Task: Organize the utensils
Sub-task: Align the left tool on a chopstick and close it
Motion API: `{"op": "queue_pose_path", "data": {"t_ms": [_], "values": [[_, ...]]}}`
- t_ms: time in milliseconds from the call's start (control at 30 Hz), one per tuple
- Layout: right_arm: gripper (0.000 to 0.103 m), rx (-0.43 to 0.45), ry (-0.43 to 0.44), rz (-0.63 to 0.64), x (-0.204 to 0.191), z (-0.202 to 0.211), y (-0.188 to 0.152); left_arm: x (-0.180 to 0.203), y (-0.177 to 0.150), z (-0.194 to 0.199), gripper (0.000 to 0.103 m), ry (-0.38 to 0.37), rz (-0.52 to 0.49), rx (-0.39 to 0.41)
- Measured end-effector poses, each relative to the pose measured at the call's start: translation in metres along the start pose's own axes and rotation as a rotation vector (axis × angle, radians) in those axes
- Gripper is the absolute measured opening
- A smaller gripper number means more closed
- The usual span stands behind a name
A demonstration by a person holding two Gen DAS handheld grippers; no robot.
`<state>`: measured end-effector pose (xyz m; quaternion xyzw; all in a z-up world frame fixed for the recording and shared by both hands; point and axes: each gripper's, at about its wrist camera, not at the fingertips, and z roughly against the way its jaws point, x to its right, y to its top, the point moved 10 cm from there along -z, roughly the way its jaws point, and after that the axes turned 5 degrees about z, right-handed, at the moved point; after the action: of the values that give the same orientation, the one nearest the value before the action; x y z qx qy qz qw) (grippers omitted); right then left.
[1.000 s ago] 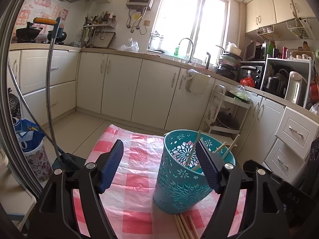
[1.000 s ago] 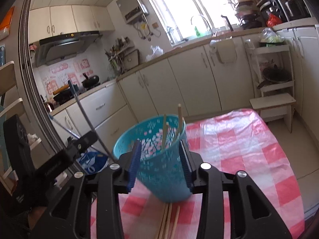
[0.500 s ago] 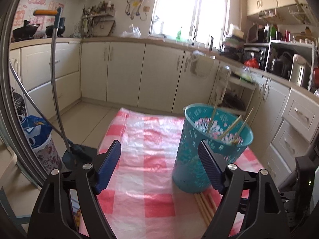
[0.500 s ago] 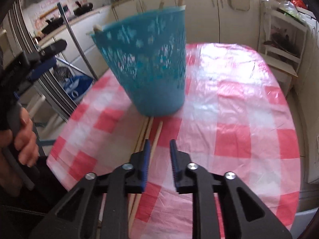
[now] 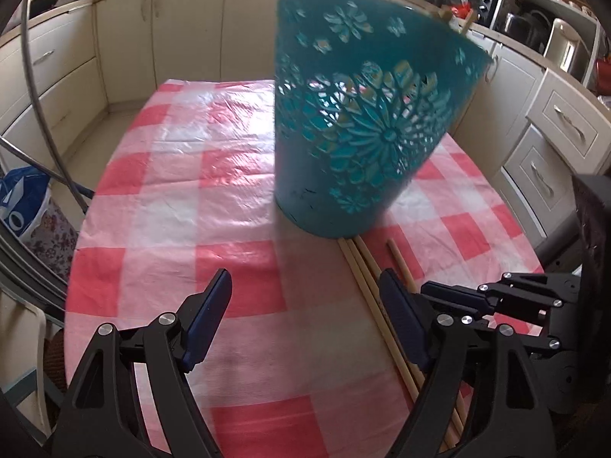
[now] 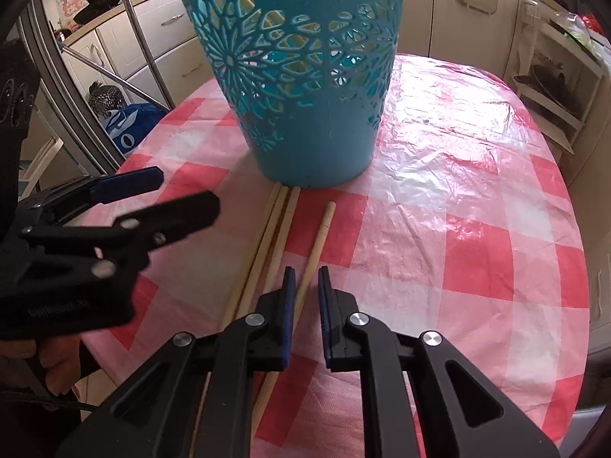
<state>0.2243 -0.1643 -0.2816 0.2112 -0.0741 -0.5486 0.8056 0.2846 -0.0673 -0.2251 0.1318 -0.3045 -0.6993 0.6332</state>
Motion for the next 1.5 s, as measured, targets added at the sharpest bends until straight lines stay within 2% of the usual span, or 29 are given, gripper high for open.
{"op": "queue_pose_path", "data": {"t_ms": [233, 433, 700, 900, 933, 1000, 1233, 1300, 1400, 1500], "values": [[0.01, 0.004, -0.021, 0.002, 0.01, 0.002, 0.0, 0.008, -0.017, -0.017, 0.075, 0.033, -0.033, -0.057], [0.01, 0.007, -0.017, -0.007, 0.013, 0.002, 0.002, 0.012, -0.016, -0.019, 0.075, 0.079, -0.079, -0.061], [0.01, 0.013, -0.026, -0.015, 0.017, 0.001, 0.004, 0.012, -0.009, -0.022, 0.075, 0.126, -0.091, -0.06], [0.01, 0.012, -0.032, -0.026, 0.023, 0.002, 0.005, 0.018, -0.011, -0.022, 0.07, 0.111, -0.096, -0.088], [0.01, 0.011, -0.036, -0.027, 0.024, 0.003, 0.005, 0.02, -0.013, -0.025, 0.069, 0.114, -0.106, -0.105], [0.01, 0.009, -0.037, -0.031, 0.026, 0.003, 0.005, 0.025, -0.015, -0.025, 0.068, 0.141, -0.154, -0.084], [0.01, 0.009, -0.029, -0.025, 0.025, 0.002, 0.006, 0.021, -0.012, -0.027, 0.062, 0.124, -0.14, -0.082], [0.01, 0.012, -0.028, -0.032, 0.025, 0.001, 0.007, 0.026, -0.01, -0.028, 0.059, 0.09, -0.154, -0.07], [0.01, 0.012, -0.025, -0.027, 0.024, 0.0, 0.008, 0.034, -0.008, -0.032, 0.056, 0.047, -0.223, -0.062], [0.01, 0.003, -0.001, -0.008, 0.021, 0.0, 0.008, 0.04, -0.008, -0.035, 0.056, -0.006, -0.307, -0.099]]}}
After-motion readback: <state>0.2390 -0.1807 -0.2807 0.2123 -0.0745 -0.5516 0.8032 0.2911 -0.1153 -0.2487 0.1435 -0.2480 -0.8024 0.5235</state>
